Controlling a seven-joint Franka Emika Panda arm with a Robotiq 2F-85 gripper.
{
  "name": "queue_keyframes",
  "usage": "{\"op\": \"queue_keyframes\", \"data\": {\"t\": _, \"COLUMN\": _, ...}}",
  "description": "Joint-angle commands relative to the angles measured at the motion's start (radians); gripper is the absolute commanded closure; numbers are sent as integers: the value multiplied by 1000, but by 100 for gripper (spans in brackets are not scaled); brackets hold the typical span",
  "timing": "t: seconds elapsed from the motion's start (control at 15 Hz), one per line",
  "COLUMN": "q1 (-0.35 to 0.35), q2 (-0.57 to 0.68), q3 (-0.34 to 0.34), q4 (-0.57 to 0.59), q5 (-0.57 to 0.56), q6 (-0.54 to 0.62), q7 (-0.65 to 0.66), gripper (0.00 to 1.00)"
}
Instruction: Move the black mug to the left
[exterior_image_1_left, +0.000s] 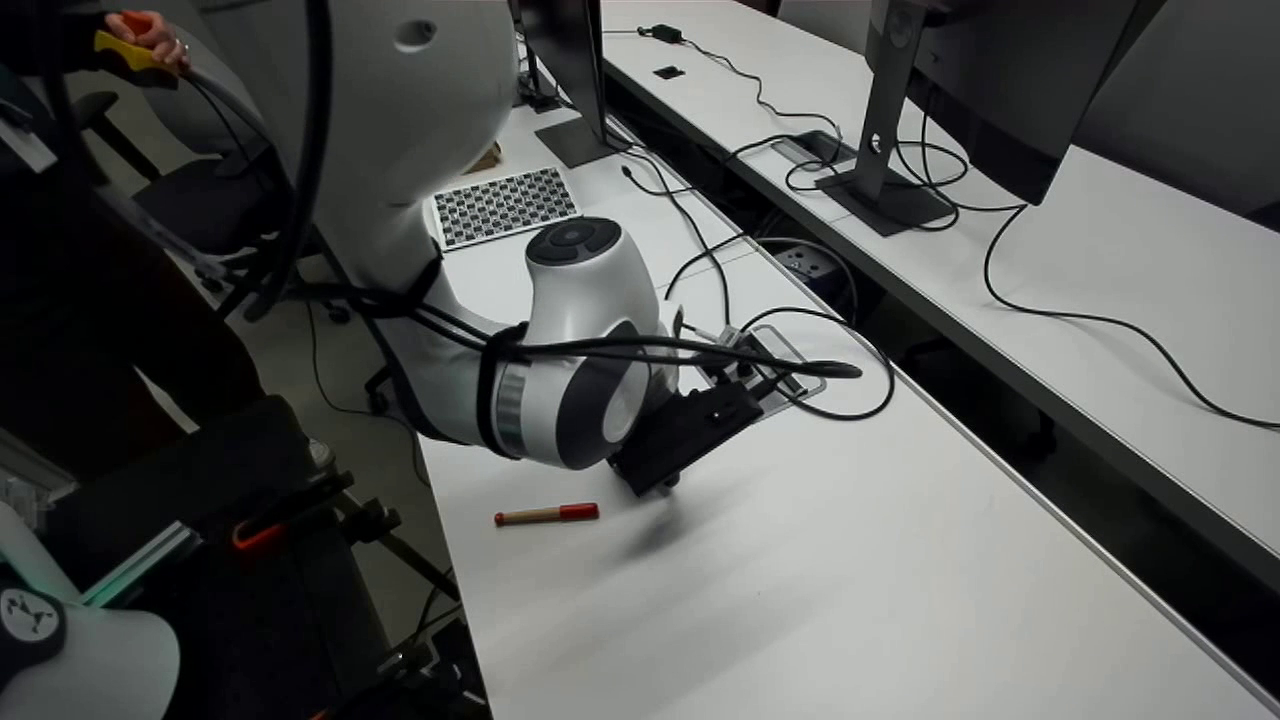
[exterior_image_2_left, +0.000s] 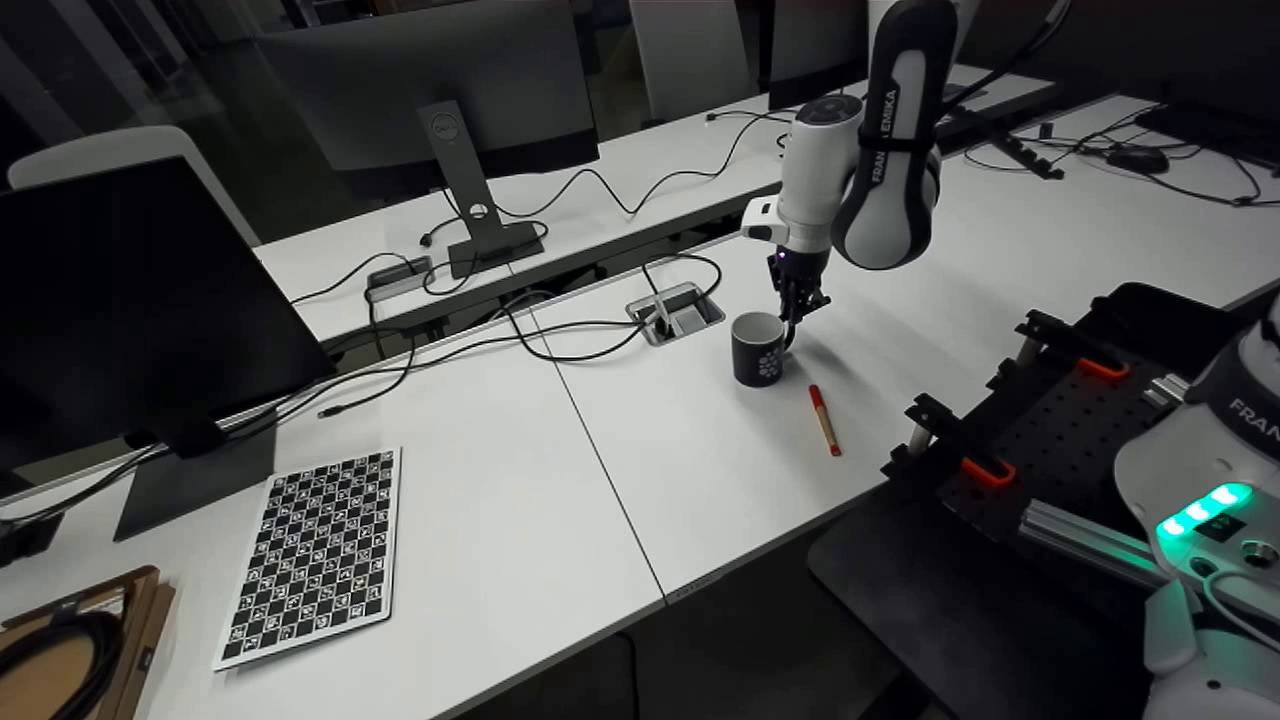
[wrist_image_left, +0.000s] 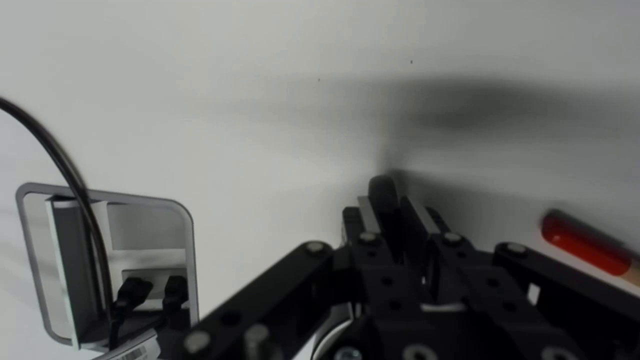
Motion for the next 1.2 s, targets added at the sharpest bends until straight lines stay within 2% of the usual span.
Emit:
{"op": "queue_keyframes", "data": {"t": 0.0, "q1": -81, "q2": -24, "q3": 101, "q4": 11, "q5": -2, "q6": -5, "q7": 1, "gripper": 96}}
{"op": "queue_keyframes", "data": {"t": 0.47, "q1": -120, "q2": -17, "q3": 212, "q4": 54, "q5": -9, "q6": -27, "q7": -11, "gripper": 96}}
{"op": "queue_keyframes", "data": {"t": 1.13, "q1": -136, "q2": 13, "q3": 345, "q4": 109, "q5": 6, "q6": -151, "q7": -73, "gripper": 96}}
